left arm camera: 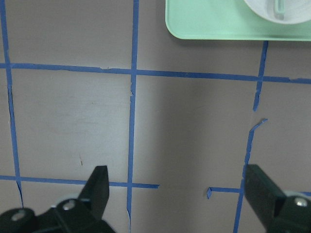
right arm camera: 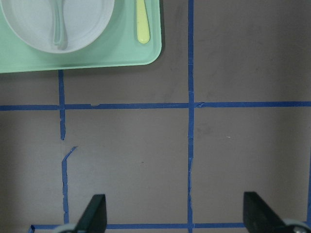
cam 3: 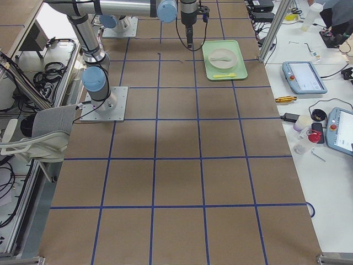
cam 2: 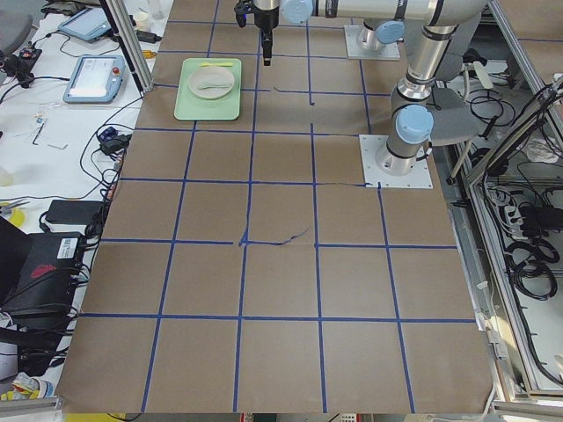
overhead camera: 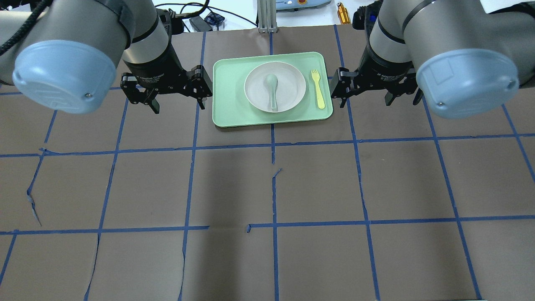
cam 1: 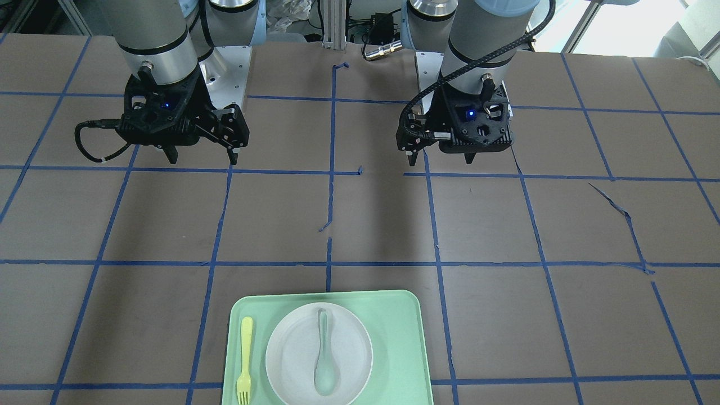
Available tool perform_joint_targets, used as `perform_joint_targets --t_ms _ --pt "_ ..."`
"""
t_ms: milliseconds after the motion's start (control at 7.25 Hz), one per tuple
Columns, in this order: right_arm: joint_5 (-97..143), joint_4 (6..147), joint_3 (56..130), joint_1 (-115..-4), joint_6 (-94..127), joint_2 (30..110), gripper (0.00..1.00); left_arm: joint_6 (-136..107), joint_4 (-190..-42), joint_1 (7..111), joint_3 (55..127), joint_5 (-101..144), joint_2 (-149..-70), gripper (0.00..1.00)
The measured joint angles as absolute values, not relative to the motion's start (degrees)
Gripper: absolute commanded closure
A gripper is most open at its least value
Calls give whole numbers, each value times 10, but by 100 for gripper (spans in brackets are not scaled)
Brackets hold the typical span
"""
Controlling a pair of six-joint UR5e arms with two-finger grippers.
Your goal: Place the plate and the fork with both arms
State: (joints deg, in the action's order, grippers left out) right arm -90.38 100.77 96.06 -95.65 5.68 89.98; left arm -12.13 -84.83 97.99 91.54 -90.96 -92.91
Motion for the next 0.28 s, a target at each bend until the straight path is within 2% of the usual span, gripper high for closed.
perform_joint_targets --t_ms 276 --pt "-904 1009 961 -957 56 898 0 -121 -844 980 924 -910 -926 0"
